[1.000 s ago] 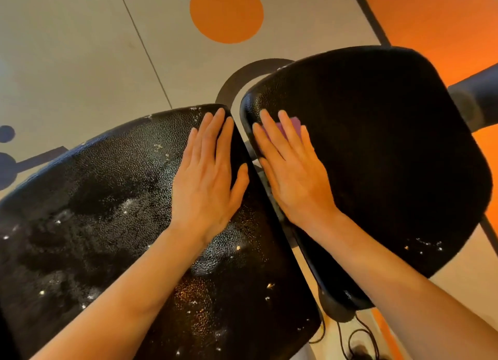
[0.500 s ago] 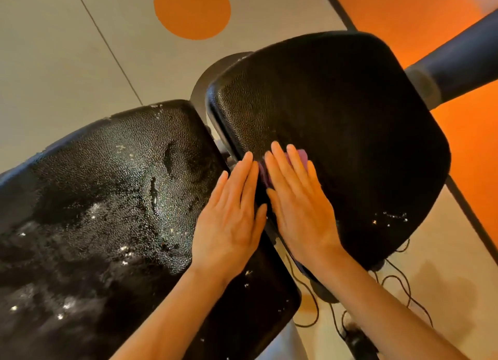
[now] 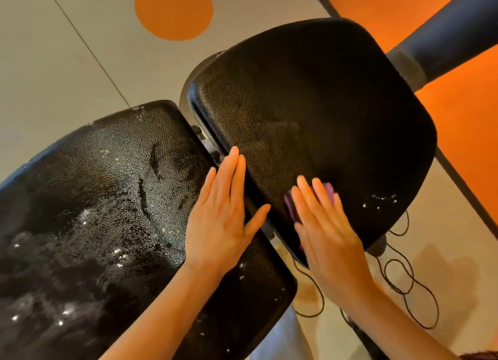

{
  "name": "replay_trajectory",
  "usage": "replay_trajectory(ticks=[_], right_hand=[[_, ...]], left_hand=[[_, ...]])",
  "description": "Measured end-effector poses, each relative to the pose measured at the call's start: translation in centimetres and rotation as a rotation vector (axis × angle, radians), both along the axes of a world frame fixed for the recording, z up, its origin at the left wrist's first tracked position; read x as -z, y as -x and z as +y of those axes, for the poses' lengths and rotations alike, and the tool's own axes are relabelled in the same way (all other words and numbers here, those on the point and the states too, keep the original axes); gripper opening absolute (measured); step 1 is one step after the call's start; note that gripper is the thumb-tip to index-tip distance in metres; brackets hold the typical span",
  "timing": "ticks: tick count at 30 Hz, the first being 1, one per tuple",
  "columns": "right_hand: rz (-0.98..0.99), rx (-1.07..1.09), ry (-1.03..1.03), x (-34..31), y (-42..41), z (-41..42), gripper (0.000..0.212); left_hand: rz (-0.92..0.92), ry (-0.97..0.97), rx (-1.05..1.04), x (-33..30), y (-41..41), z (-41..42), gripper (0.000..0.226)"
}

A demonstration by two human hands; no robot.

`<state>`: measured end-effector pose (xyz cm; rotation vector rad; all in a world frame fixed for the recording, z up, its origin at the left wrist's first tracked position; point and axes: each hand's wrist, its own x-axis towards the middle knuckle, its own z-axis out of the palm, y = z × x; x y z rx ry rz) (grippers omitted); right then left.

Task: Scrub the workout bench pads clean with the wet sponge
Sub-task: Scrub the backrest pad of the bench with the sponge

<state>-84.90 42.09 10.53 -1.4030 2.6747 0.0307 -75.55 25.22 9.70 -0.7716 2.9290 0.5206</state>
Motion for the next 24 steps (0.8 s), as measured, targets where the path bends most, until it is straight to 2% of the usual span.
replay_trajectory(ticks=[2,4,7,9,10,14,17,22,24], right_hand=[[-0.061,-0.037,0.007,0.0,-0.8,2.6,0.048],[-0.057,-0.046,0.051,0.5,1.6,-0.1,0.048],[-0.049,0.123,0.14,0.4,6.9,-8.4,0.052],[-0.048,0.221,0.153,0.6,8.3,-10.5,0.054],[-0.038,0.228,0.147,0.8,7.4,-9.7,0.053],[-0.04,0.029,0.005,-0.5,-1.7,-0.1,0.052],[-0.086,-0.073,0.02,0.2,-0.6,1.4,0.05],[-0.073,0.173,0.249,0.8,5.5,-6.5,0.05],[-0.063,0.152,0.193,0.4,3.2,-4.6,0.051]], left_hand=[[-0.006,0.003,-0.002,-0.1,0.0,0.0,0.083],[-0.013,-0.004,0.004,-0.1,0.0,0.0,0.084],[-0.01,-0.004,-0.005,-0.1,0.0,0.0,0.084],[-0.01,-0.001,-0.002,0.0,0.1,0.0,0.084],[-0.01,-0.004,-0.002,0.0,0.1,0.0,0.084],[-0.01,-0.016,-0.009,-0.1,0.1,-0.1,0.085],[0.009,-0.015,-0.014,-0.1,0.1,0.1,0.084],[0.02,0.074,-0.011,-0.3,0.2,0.2,0.083],[0.011,0.067,-0.011,-0.4,0.1,0.4,0.084]])
